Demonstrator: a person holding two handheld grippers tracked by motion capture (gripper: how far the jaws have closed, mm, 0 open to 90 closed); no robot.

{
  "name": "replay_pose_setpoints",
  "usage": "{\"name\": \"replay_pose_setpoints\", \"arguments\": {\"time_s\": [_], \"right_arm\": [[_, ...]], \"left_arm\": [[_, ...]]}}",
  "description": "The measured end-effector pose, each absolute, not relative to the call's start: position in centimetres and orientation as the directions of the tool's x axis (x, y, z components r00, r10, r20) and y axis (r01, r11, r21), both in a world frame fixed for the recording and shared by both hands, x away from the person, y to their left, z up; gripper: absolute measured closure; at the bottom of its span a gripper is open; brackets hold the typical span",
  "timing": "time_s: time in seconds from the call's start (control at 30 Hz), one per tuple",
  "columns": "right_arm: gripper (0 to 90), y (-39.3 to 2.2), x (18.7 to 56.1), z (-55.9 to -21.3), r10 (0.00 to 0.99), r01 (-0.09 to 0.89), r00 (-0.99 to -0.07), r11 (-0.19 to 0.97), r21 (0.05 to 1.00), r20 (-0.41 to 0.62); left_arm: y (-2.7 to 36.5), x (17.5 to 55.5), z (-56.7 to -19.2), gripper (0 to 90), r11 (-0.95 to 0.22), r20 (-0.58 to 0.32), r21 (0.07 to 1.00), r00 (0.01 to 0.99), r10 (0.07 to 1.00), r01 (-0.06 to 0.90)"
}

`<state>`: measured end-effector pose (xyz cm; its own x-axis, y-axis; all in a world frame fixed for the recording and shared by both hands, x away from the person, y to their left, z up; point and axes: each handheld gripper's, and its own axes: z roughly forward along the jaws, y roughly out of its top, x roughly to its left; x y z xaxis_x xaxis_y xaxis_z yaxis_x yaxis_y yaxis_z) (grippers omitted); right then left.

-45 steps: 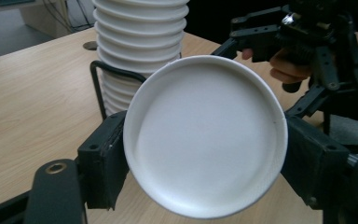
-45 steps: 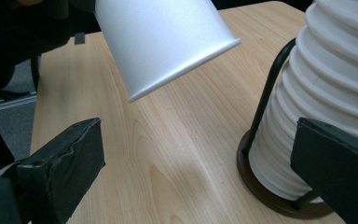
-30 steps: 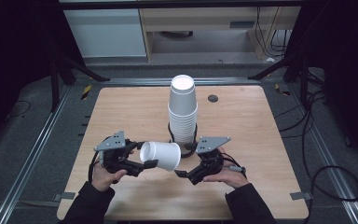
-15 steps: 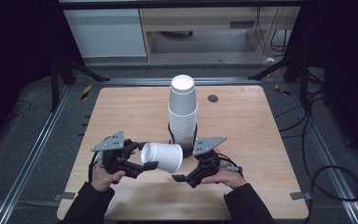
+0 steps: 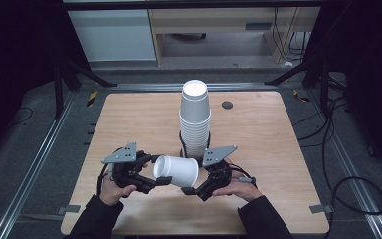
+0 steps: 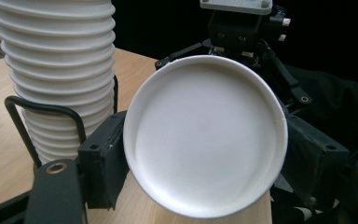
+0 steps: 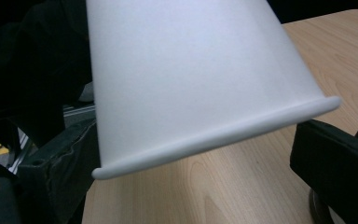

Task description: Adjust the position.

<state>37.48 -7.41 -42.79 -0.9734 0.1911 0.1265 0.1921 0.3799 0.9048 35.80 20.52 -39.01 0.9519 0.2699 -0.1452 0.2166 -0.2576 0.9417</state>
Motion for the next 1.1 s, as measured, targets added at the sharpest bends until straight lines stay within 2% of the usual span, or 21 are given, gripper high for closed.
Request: {"name": "replay_pose_setpoints", "arguments": {"time_s": [0.3, 0.63, 1.1], "right_arm": [[2.8, -7.5, 37.7, -42.9, 0.2, 0.202, -0.97, 0.367, 0.908, 0.135], [1.5, -7.1, 37.4, -42.9, 0.151, 0.18, -0.98, 0.36, 0.915, 0.133], [6.2, -6.7, 37.3, -43.4, 0.123, 0.168, -0.984, 0.366, 0.915, 0.132]], "left_arm": [[20.9, 35.8, -38.8, 23.8, -0.234, -0.153, 0.949, 0.956, 0.25, 0.213], [20.0, 35.6, -39.3, 23.8, -0.256, -0.162, 0.943, 0.964, 0.21, 0.214], [19.4, 35.8, -39.9, 23.6, -0.295, -0.172, 0.928, 0.965, 0.197, 0.226]]}}
